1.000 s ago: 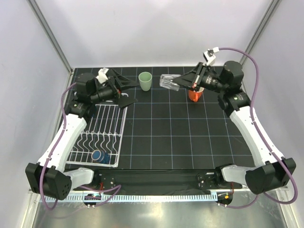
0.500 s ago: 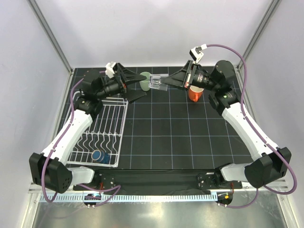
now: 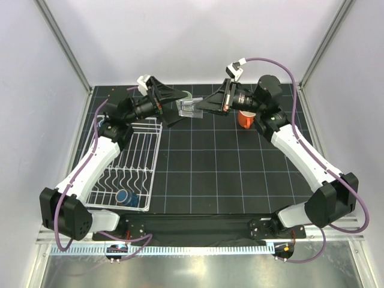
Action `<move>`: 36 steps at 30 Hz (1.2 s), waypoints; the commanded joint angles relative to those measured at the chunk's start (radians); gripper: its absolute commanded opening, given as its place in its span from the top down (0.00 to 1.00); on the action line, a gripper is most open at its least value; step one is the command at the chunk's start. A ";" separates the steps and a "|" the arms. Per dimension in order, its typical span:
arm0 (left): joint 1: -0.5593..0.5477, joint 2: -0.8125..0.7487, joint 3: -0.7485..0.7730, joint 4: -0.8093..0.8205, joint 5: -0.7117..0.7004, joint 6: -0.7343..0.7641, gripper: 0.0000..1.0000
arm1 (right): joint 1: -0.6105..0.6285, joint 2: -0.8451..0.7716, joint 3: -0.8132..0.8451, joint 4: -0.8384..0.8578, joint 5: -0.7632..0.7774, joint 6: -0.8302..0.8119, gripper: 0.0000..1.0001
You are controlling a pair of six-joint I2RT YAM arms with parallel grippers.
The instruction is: Load the cups into the dish rack
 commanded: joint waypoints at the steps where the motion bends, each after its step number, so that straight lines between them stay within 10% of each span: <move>1: -0.003 -0.002 0.039 0.064 0.034 -0.008 0.07 | 0.010 -0.002 0.057 0.064 -0.019 0.013 0.96; 11: -0.005 -0.007 0.027 0.067 0.031 -0.014 0.56 | 0.021 0.010 0.040 0.096 -0.038 0.033 0.96; 14: -0.006 -0.014 0.021 0.064 0.033 -0.014 1.00 | 0.023 0.010 0.031 0.096 -0.035 0.029 0.96; 20: -0.006 -0.040 0.019 -0.049 0.017 0.034 1.00 | 0.023 0.010 0.011 0.081 -0.033 0.008 0.83; 25: 0.006 -0.063 0.062 -0.235 0.006 0.150 1.00 | 0.012 -0.005 0.063 -0.164 0.014 -0.142 0.44; 36: 0.165 -0.148 0.263 -1.268 -0.467 0.673 1.00 | -0.080 -0.084 0.146 -1.020 0.386 -0.624 0.38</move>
